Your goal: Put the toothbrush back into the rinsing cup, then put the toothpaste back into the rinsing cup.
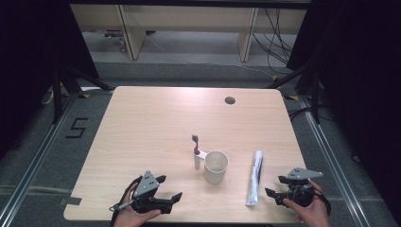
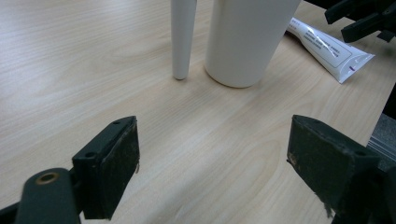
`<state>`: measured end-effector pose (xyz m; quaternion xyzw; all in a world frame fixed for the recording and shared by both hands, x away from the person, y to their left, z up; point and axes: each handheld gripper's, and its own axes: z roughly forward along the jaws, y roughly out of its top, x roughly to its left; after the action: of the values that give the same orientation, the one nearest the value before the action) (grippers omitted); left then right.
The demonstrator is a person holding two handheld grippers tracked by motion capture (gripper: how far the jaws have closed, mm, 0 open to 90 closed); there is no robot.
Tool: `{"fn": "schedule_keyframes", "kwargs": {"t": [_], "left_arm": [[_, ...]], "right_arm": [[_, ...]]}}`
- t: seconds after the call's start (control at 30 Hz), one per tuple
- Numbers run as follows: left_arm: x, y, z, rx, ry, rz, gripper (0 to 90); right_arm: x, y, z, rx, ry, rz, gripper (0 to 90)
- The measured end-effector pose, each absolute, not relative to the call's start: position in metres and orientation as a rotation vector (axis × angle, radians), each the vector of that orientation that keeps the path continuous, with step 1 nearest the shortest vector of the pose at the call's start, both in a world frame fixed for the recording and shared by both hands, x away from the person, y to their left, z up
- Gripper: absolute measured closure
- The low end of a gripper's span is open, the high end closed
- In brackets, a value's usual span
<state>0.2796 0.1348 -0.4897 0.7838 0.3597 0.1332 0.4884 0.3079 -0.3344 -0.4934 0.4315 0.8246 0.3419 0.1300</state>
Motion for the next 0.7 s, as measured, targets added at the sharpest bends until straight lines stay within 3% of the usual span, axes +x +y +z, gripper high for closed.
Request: {"fn": "schedule_keyframes", "kwargs": {"t": [0.53,0.7], "left_arm": [[0.274,0.132,-0.491,1.932,0.859,0.331,16.3],[0.272,0.133,-0.492,1.933,0.855,0.335,16.3]], "right_arm": [[0.31,-0.335,-0.492,1.271,2.374,1.008,24.8],[0.313,-0.334,-0.483,1.283,2.32,1.041,29.9]]}}
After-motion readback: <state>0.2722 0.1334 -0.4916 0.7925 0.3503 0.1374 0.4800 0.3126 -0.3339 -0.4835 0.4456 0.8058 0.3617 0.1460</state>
